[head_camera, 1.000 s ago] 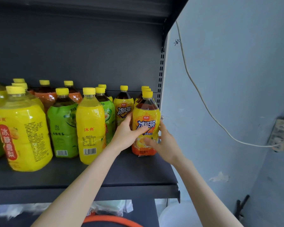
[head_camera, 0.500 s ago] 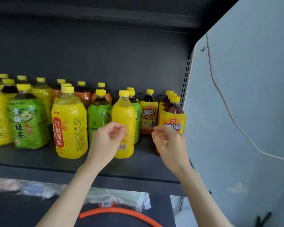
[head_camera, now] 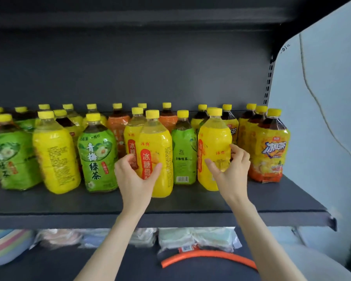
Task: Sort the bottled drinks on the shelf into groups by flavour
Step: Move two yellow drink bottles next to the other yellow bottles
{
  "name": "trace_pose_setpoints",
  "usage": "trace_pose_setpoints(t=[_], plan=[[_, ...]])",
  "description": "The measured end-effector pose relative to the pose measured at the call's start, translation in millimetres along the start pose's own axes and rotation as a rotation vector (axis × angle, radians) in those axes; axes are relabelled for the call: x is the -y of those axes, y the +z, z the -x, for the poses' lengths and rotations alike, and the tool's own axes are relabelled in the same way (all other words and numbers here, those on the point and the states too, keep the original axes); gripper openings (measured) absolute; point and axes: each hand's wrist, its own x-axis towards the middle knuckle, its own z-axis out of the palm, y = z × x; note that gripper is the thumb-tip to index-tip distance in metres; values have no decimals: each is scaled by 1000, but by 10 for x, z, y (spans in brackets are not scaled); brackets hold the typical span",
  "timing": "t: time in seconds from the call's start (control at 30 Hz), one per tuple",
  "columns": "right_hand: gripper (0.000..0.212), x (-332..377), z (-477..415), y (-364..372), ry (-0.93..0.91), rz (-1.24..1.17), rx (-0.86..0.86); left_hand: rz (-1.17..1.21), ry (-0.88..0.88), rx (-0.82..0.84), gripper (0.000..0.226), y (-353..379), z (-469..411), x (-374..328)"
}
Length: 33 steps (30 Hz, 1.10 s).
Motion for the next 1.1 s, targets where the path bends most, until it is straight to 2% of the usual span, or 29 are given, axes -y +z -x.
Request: trace_pose_setpoints(t=[0.1, 0.17, 0.3, 0.43, 0.57, 0.67, 0.77, 1.0, 1.1], plan=[[102, 9, 1, 175, 149, -36, 64, 200, -141, 221, 85, -17, -61, 71], [108, 29, -11, 263, 198, -35, 73, 289, -224, 331, 90, -23, -118, 114], [105, 5, -16, 284, 194, -41, 65, 225, -218, 322, 88, 28, -169, 220], [98, -64, 93, 124, 217, -296, 144, 129, -142, 313, 103, 55, -79, 250], [88, -20, 237, 22, 213, -550, 233, 265, -184, 402, 99, 41, -38, 235], [86, 47, 285, 97, 253, -615, 182, 486, -264, 491, 88, 39, -57, 177], [87, 102, 298, 225, 323, -571, 87, 580, -293, 448, 78, 55, -58, 87], [45, 138, 273, 250, 313, -575, 84, 566, -312, 312, 86, 148, 19, -21], [43, 180, 357, 189, 289, -614, 102, 562, -290, 284, 80, 58, 92, -45]])
